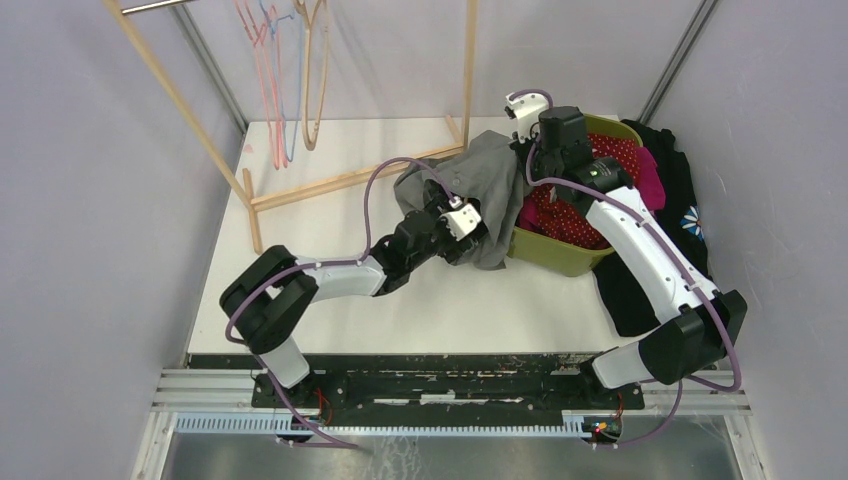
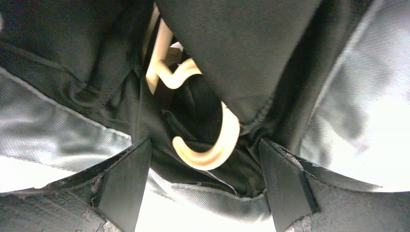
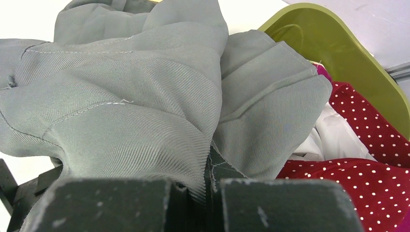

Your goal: Remove the skirt from the hanger

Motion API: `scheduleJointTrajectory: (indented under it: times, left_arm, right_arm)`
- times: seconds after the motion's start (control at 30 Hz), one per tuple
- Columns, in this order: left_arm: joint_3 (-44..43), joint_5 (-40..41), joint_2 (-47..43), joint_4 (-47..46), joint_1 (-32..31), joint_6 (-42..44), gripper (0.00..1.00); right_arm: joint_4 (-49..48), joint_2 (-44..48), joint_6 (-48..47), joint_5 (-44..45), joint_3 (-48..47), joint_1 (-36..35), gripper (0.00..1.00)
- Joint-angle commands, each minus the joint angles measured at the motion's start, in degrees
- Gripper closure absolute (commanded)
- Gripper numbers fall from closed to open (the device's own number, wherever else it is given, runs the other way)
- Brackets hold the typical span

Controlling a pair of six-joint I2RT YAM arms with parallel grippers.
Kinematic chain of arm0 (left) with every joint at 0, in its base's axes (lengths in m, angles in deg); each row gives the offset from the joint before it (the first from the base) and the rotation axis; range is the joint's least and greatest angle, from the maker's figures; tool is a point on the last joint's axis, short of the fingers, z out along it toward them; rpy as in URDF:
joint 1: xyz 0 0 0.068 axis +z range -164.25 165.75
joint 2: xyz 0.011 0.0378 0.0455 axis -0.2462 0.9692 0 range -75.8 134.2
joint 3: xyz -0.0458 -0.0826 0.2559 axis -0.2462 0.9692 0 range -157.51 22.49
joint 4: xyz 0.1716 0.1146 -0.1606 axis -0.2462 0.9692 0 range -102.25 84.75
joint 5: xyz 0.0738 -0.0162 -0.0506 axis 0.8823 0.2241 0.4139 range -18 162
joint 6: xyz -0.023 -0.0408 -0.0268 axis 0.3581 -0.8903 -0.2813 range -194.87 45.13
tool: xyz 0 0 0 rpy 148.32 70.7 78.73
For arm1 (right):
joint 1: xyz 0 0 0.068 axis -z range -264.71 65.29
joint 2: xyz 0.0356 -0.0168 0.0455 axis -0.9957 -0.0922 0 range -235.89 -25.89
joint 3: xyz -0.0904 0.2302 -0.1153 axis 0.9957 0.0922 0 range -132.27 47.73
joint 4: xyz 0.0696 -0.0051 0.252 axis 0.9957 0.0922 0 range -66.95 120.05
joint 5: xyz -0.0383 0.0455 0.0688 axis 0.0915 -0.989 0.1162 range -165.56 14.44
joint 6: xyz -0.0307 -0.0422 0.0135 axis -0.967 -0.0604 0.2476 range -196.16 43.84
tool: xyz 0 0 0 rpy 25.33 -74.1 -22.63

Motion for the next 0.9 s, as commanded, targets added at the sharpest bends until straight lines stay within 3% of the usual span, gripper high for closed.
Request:
scheduleJointTrajectory:
  times: [0.0,0.07,0.23,0.4,0.53,0.7,0.87]
  left_arm:
    - [-3.9,3.6,0.9,-5.0,1.1,4.1,0.15]
    - [-5.0,3.5,0.5,-3.4,1.2,5.1,0.35]
    - [-8.1,2.3,0.0,0.0,1.3,4.5,0.94]
    - [-11.9,-2.0,-0.3,8.0,2.5,1.8,0.97]
    - [-20.7,-0.2,-4.5,24.6,3.5,2.8,0.97]
    - [-30.2,-7.1,-10.5,45.3,6.8,5.0,0.97]
    - [-22.0,-8.7,-16.9,50.5,11.8,2.0,0.97]
  right_arm:
    - [-3.7,1.0,0.8,0.4,-1.3,0.2,0.99]
    - [-3.9,1.2,0.8,0.5,-0.8,0.2,0.99]
    - [-4.2,1.3,0.9,0.4,-0.6,0.2,0.99]
    - [-4.4,1.6,0.9,0.6,-0.1,0.2,0.99]
    - [-4.6,1.8,0.6,1.1,0.2,0.2,0.99]
    - [-4.8,0.6,0.2,1.7,-1.3,0.2,0.99]
    - [-4.2,-1.7,-0.1,1.9,-5.8,0.2,0.99]
